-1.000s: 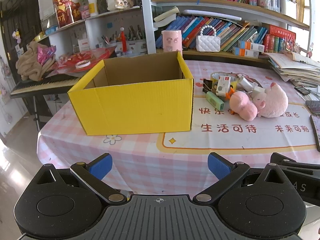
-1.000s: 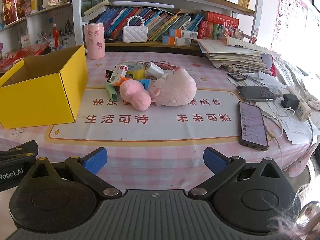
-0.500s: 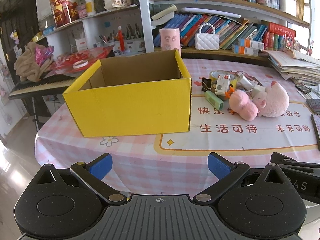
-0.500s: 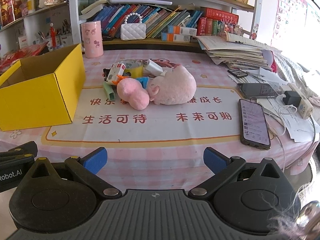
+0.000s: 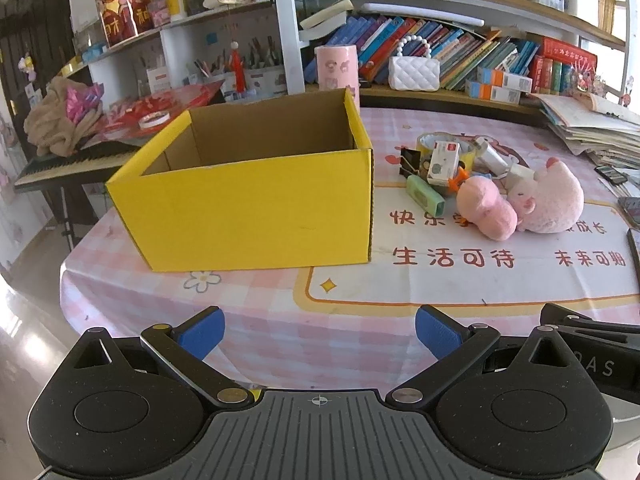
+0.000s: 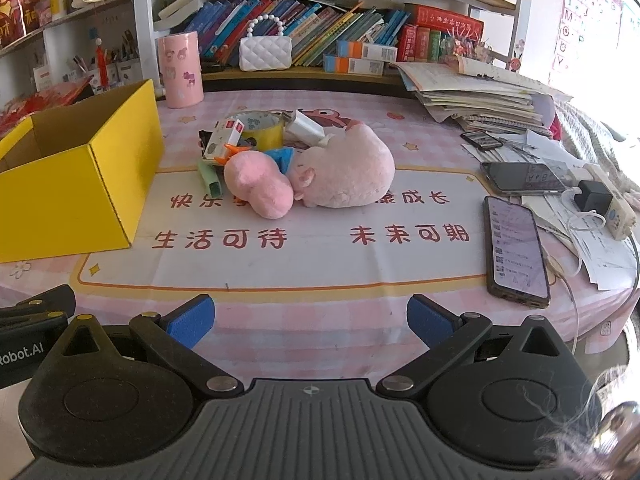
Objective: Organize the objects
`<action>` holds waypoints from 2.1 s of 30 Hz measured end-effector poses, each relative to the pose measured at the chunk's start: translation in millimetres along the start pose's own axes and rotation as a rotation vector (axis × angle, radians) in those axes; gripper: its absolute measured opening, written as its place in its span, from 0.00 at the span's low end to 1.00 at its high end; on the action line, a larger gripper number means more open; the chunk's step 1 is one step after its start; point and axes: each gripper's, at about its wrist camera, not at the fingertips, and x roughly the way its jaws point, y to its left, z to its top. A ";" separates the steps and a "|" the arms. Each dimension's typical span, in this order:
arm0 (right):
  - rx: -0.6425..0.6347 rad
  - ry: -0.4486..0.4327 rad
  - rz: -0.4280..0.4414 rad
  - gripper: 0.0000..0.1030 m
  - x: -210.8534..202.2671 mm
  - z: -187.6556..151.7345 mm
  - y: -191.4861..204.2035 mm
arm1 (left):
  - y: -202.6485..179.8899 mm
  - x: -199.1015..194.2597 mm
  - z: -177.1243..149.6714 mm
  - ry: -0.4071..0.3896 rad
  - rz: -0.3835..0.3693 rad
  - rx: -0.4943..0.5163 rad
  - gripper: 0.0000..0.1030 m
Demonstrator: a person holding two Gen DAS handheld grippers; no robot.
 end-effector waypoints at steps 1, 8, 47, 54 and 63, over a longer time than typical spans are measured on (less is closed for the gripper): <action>-0.001 0.002 0.000 1.00 1.8 1.1 -1.5 | -1.8 1.7 0.9 0.003 0.000 -0.002 1.00; -0.005 0.009 0.010 1.00 13.7 9.5 -15.9 | -17.3 13.0 5.8 0.028 -0.017 -0.019 1.00; 0.090 0.031 0.355 0.72 168.8 123.5 -108.1 | -112.8 73.7 60.2 0.055 -0.102 -0.150 0.91; 0.063 -0.029 0.357 0.52 154.3 128.1 -119.9 | -112.4 92.7 75.8 0.076 -0.165 -0.237 0.88; 0.045 -0.091 0.273 0.52 110.5 123.8 -154.4 | -121.7 142.0 91.3 0.150 -0.193 -0.358 0.64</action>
